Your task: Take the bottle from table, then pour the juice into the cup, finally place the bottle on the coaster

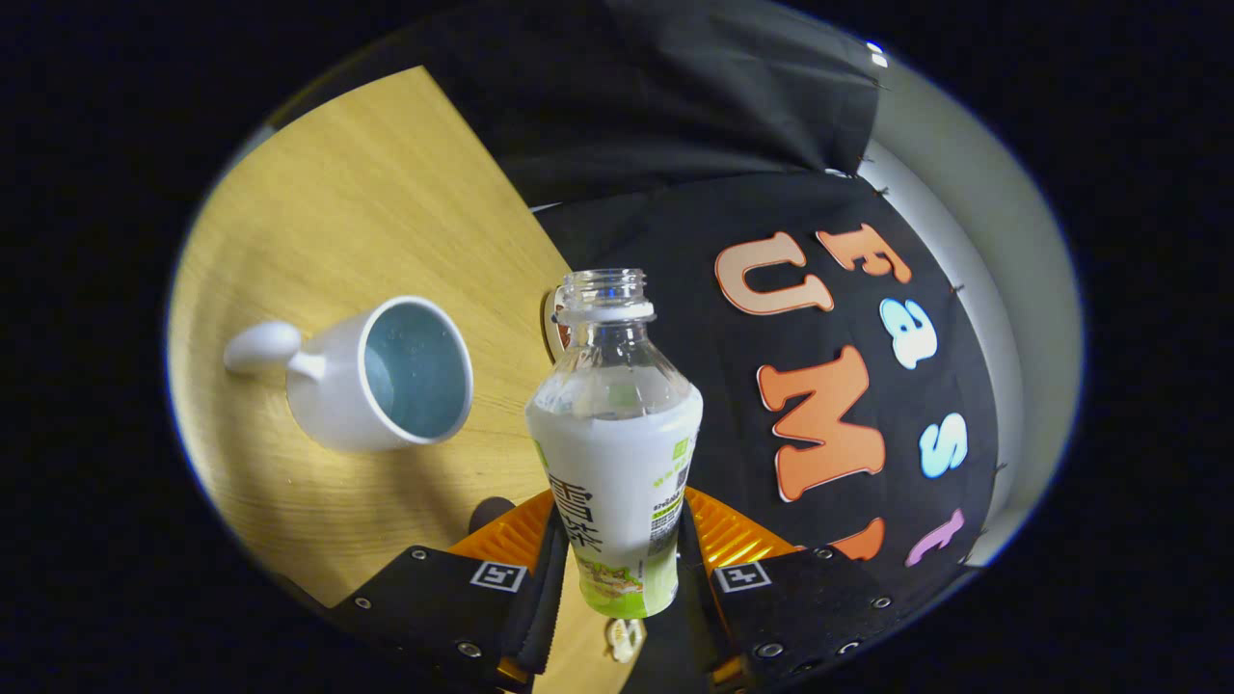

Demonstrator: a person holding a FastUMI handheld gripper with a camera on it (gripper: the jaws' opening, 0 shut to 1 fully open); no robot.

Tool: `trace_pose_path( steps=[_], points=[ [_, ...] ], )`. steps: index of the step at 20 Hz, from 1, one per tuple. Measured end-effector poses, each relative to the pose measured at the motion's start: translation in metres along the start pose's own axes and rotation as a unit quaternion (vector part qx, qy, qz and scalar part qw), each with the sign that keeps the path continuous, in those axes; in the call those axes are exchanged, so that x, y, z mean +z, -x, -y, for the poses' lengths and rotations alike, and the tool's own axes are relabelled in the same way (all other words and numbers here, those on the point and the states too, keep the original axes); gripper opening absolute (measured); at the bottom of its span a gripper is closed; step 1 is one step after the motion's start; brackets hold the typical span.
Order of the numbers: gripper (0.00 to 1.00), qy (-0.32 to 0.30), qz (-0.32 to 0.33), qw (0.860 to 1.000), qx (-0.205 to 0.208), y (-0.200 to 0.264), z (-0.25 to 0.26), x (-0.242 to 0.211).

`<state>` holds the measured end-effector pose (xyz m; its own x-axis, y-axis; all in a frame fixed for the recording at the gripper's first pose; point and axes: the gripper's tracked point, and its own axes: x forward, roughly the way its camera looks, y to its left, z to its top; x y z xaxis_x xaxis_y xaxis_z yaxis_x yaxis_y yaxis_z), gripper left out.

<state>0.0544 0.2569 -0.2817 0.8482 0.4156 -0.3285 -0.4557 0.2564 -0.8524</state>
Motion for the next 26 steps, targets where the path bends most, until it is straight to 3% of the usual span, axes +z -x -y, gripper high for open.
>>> trace_pose_path(
  steps=[3, 8, 12, 20, 26],
  points=[
    [0.56, -0.112, 0.006, 0.994, 0.004, -0.003, 0.017, 0.007],
    [0.58, -0.273, -0.002, 0.962, -0.017, -0.021, 0.049, -0.009],
    [0.58, -0.392, -0.02, 0.919, -0.022, -0.044, 0.054, -0.036],
    [0.58, -0.528, -0.058, 0.847, -0.03, -0.077, 0.039, -0.083],
    [0.58, -0.554, -0.079, 0.829, -0.016, -0.093, 0.014, -0.102]
  ],
)
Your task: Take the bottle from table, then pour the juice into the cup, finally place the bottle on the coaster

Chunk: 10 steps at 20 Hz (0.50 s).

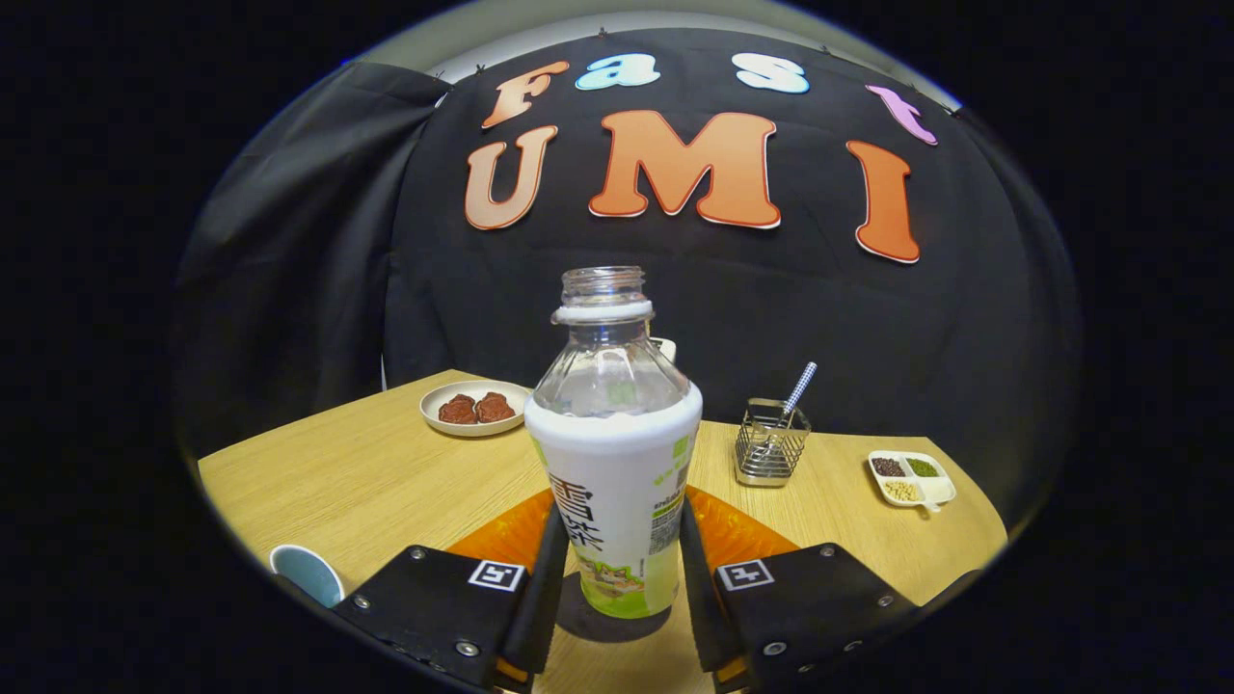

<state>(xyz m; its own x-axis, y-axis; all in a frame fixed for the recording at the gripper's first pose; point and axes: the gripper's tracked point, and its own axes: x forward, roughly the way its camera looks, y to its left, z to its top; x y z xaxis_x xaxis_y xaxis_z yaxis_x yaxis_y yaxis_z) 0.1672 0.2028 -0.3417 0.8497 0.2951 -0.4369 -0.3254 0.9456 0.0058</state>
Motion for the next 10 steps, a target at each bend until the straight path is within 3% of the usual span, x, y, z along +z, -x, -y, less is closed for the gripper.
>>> trace_pose_path(
  steps=[10],
  points=[
    [0.58, -0.038, -0.028, 0.999, 0.008, -0.011, -0.002, -0.026]
  ],
)
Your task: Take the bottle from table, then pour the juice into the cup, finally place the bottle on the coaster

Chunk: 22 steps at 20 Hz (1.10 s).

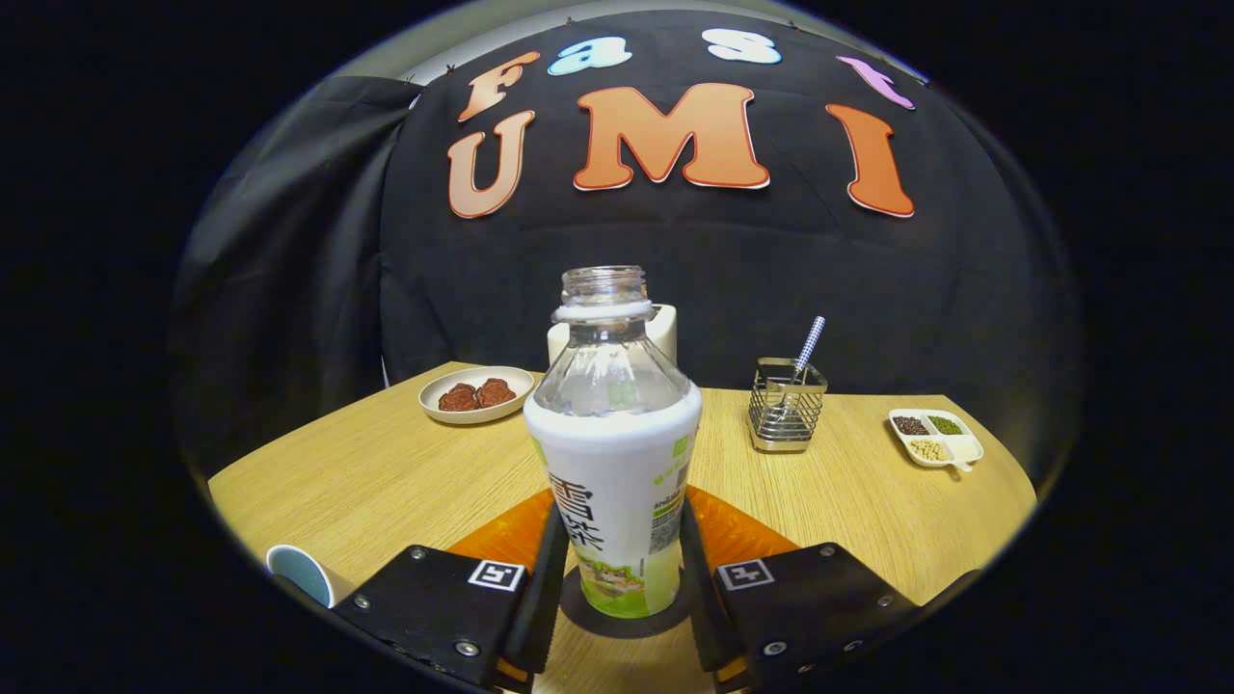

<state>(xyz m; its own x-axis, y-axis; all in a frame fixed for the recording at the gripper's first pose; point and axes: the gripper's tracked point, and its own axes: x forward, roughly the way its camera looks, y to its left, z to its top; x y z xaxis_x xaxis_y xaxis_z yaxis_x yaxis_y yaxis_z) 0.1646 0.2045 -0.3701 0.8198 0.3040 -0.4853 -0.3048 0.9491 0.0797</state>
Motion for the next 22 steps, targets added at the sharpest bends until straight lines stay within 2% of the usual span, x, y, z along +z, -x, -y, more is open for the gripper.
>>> trace_pose_path(
  steps=[7, 10, 11, 12, 16, 22],
  points=[
    [0.63, -0.003, 0.007, 1.0, 0.015, 0.006, -0.006, -0.01],
    [0.68, -0.019, -0.018, 0.999, 0.021, 0.015, -0.005, -0.018],
    [0.71, -0.024, -0.021, 0.999, 0.022, 0.019, -0.004, -0.016],
    [0.79, -0.026, -0.017, 0.999, 0.021, 0.026, -0.004, -0.012],
    [0.91, -0.013, 0.013, 1.0, 0.014, 0.059, 0.003, 0.017],
    [0.95, -0.014, 0.08, 0.997, 0.018, 0.148, 0.008, 0.078]
  ],
)
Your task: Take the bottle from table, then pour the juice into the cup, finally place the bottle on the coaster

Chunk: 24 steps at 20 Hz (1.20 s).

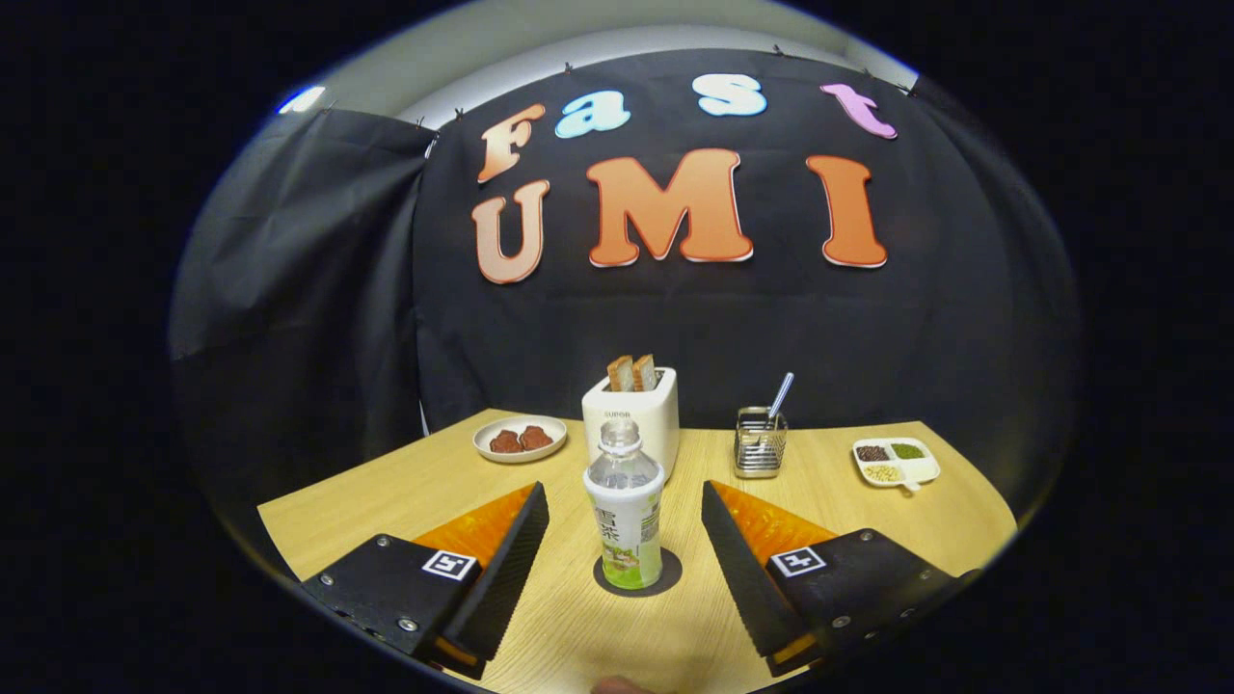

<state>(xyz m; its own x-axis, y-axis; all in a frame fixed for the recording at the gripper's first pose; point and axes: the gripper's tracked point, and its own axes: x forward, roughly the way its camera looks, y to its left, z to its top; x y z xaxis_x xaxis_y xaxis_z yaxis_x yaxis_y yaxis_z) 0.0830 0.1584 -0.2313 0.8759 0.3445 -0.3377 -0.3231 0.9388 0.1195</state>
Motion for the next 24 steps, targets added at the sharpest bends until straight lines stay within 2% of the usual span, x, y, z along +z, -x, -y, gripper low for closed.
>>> trace_pose_path(
  steps=[6, 7, 10, 15, 19, 24],
  points=[
    [0.95, 0.009, 0.069, 0.996, -0.054, 0.083, 0.018, 0.081],
    [0.95, -0.003, 0.075, 0.996, -0.056, 0.095, 0.017, 0.091],
    [0.95, -0.035, 0.116, 0.992, -0.025, 0.131, -0.002, 0.122],
    [0.95, -0.039, 0.145, 0.987, -0.062, 0.168, 0.014, 0.125],
    [0.95, -0.007, 0.153, 0.985, -0.076, 0.187, 0.019, 0.118],
    [0.95, 0.013, 0.191, 0.978, -0.08, 0.205, 0.015, 0.133]
  ],
)
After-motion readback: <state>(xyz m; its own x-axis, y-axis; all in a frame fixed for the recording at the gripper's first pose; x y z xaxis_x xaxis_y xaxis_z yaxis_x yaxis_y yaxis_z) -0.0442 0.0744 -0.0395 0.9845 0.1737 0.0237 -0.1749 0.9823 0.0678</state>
